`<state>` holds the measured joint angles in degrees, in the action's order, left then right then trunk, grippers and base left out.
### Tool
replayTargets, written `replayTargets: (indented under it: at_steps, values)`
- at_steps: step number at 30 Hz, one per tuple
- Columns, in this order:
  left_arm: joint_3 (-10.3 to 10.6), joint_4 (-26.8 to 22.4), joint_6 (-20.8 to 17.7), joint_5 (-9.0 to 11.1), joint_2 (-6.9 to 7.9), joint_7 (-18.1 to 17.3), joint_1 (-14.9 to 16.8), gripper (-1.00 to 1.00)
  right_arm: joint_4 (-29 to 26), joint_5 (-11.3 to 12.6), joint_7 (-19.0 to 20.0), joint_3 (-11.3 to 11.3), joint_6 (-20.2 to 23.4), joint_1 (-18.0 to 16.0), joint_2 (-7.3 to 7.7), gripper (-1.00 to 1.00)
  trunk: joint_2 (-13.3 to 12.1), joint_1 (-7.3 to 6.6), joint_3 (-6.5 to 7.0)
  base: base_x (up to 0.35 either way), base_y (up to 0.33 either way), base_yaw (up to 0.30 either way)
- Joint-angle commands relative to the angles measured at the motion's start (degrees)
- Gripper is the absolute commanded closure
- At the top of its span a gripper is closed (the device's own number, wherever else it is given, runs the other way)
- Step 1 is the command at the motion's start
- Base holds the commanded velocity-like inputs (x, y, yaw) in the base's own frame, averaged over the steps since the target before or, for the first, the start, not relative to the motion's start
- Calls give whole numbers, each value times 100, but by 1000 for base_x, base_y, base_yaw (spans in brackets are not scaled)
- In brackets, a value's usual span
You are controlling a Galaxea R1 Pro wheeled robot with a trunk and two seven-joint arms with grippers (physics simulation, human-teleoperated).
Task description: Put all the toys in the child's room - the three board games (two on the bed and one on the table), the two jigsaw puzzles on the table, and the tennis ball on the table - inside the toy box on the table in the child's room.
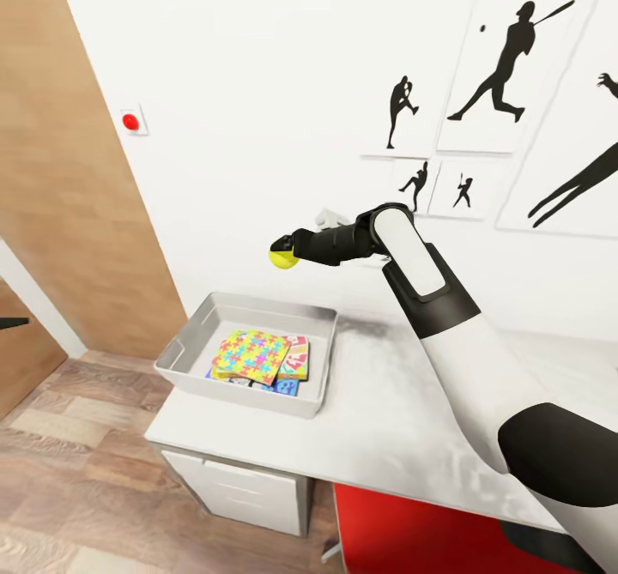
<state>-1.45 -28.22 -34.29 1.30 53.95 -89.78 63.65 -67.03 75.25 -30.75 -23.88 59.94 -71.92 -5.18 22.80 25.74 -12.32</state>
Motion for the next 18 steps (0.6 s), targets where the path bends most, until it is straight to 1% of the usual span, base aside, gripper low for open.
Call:
replayTargets:
  at_steps: [1,6,12,18]
  values:
    - [4,8,-61,-1,2,-22,7,-100,-3,69,-72,-2,6,-7,-1,100,12,4,-4,0,22,177]
    - [4,46,-60,-6,2,-22,8,-100,-3,69,-72,-8,6,-7,-1,100,12,4,37,0,47,190]
    - [7,53,-54,-7,10,-22,7,-100,-3,61,-72,-4,6,-7,-1,100,12,4,80,0,220,208]
    - [6,54,-52,-8,11,-22,7,-100,-3,60,-72,3,6,-8,2,100,12,4,122,0,49,209]
